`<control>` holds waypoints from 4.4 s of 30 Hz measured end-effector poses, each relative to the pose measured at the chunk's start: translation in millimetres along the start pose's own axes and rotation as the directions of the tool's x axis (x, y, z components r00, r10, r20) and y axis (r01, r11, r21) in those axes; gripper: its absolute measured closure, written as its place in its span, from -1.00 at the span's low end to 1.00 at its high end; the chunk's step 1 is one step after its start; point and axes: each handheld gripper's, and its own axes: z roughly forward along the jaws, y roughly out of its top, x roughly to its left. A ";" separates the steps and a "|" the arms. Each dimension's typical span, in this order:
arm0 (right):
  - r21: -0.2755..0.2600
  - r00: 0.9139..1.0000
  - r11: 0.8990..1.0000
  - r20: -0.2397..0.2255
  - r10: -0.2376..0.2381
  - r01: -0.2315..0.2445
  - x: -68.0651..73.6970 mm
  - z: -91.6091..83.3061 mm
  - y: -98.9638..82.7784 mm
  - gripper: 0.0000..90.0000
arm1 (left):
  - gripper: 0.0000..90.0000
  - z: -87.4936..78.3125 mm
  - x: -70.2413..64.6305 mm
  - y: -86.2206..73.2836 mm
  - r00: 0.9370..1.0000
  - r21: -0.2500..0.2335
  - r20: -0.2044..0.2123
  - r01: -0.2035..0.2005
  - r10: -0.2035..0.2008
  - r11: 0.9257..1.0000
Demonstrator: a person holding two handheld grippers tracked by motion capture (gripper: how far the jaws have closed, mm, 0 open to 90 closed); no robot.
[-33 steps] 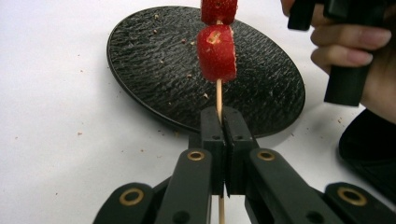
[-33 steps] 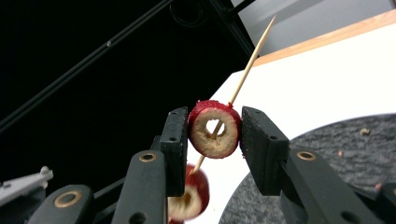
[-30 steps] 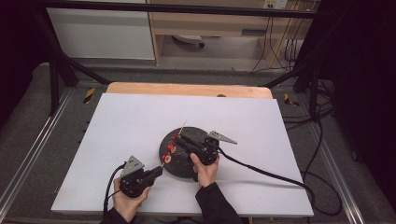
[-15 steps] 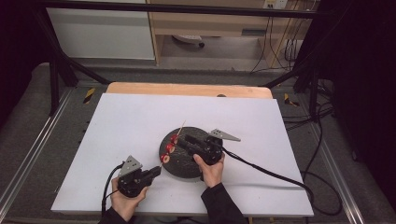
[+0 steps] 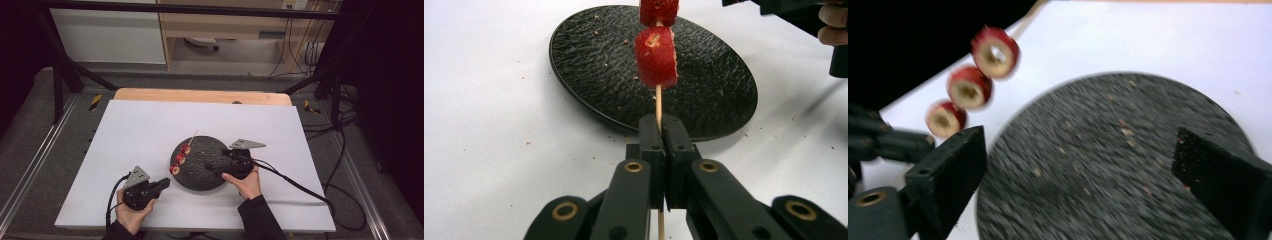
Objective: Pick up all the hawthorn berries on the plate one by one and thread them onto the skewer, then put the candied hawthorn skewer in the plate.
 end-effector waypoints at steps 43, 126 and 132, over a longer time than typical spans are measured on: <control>0.135 0.990 0.989 0.114 -0.079 0.063 -69.4 -89.1 -77.9 -0.99 | 0.97 27.1 1.6 56.8 0.998 0.179 0.023 -0.069 0.066 0.981; 0.129 0.992 0.990 0.108 -0.069 0.055 -69.2 -94.5 -81.8 -0.98 | -0.73 -13.4 67.0 -3.8 0.992 0.188 -0.004 -0.123 0.127 0.974; 0.131 0.992 0.990 0.108 -0.072 0.058 -69.2 -94.4 -82.1 -0.98 | -0.74 -19.0 71.9 -14.1 0.991 0.177 -0.011 -0.128 0.132 0.976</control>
